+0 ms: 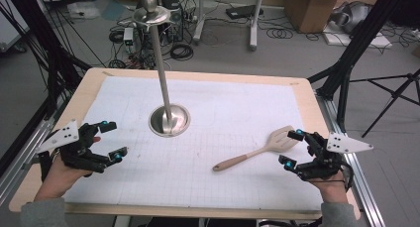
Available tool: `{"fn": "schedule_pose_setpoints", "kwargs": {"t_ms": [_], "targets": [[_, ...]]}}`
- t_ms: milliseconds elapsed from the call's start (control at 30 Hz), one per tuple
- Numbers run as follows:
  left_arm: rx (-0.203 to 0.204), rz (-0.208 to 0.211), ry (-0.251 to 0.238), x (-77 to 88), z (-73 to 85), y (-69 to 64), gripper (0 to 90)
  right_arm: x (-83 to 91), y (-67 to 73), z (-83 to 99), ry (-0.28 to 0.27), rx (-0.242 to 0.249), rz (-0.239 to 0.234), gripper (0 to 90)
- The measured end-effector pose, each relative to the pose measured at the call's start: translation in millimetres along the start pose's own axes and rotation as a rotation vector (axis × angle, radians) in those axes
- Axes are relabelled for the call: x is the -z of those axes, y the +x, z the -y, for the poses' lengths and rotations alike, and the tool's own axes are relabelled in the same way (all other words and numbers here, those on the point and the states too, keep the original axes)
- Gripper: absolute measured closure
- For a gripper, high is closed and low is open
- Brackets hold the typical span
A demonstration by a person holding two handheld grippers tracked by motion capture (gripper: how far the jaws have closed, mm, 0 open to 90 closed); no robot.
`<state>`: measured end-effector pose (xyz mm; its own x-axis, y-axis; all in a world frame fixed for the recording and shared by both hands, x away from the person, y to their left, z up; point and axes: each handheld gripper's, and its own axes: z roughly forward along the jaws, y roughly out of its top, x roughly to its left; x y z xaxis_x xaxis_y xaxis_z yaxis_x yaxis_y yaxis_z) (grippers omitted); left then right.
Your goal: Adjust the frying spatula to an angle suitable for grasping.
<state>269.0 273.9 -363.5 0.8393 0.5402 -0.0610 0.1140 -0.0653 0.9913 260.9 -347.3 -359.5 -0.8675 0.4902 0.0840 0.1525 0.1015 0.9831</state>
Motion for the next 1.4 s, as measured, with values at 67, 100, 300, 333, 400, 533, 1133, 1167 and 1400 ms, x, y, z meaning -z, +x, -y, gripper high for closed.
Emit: {"fn": "schedule_pose_setpoints", "kwargs": {"t_ms": [67,100,300,333,400,533,1133,1167,1400], "targets": [[0.002,-0.001,0.0,-0.1,0.2,-0.1,5.9,0.3,0.0,0.1,-0.002,0.001,0.002,9.3],[0.004,-0.003,0.0,-0.1,0.4,-0.4,5.9,1.6,-0.1,0.3,-0.011,0.004,0.001,9.3],[0.004,0.003,0.0,-1.4,0.7,-0.6,5.9,4.0,0.9,-0.2,-0.024,0.002,0.002,9.3],[0.004,0.004,0.002,-1.6,0.8,-0.1,5.9,3.0,0.4,-0.3,-0.027,0.005,0.004,9.3],[0.008,-0.001,0.002,-1.9,1.8,1.3,5.9,1.5,-0.1,-0.2,-0.025,0.004,0.007,9.3],[0.01,-0.002,0.006,-1.2,3.0,1.8,5.9,-0.6,-1.1,-0.1,-0.024,0.001,0.018,9.3],[0.024,-0.025,0.023,5.1,9.3,2.5,5.9,-36.5,-2.8,8.6,0.103,0.006,0.026,9.3],[0.024,-0.025,0.023,5.1,9.3,2.5,5.9,-36.5,-2.8,8.6,0.103,0.006,0.026,9.3],[0.027,-0.035,0.034,7.7,11.7,1.6,5.9,-49.7,-5.1,14.5,0.149,0.011,0.008,9.3]]}}
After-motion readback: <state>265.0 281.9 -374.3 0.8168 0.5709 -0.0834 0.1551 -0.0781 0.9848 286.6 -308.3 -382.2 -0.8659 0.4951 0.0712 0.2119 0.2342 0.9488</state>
